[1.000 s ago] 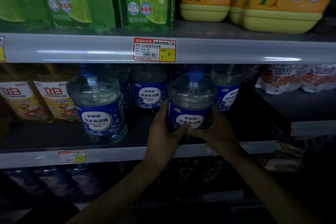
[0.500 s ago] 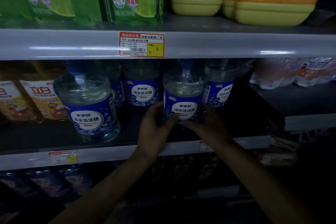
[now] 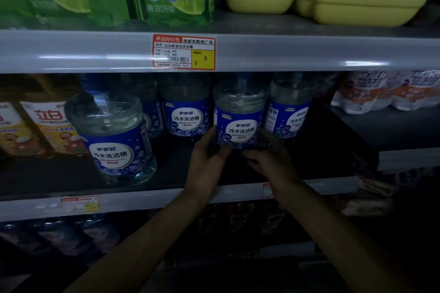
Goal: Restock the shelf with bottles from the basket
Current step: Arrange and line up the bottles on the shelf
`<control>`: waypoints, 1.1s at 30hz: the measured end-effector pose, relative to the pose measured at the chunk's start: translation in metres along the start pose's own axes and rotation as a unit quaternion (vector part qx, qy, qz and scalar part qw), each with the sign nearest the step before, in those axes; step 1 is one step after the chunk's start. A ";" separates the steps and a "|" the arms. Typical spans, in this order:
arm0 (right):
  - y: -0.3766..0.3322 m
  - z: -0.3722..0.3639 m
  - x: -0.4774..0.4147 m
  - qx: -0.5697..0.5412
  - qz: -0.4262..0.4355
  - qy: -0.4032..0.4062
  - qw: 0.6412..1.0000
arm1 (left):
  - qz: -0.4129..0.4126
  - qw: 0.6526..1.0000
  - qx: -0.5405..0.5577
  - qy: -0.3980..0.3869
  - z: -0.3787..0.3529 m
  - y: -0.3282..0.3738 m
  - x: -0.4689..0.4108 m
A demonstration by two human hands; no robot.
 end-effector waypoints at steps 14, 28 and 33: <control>0.003 -0.013 -0.030 0.019 0.023 -0.018 0.999 | 0.043 0.999 0.008 -0.015 -0.008 -0.001 -0.022; 0.013 -0.015 -0.044 0.018 0.048 -0.005 0.999 | 0.027 0.999 -0.019 -0.024 -0.011 -0.006 -0.031; 0.013 -0.013 -0.046 0.025 0.053 -0.011 0.998 | 0.030 0.999 -0.019 -0.025 -0.010 -0.011 -0.035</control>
Point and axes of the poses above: each hand's wrist, its own x-axis away from the middle knuckle, its own z-axis out of the back of the hand, y = z × x, the point moved 4 cm from there along -x, towards the middle knuckle, and after that the axes turned 5 degrees about -y, right-handed, at the moved point
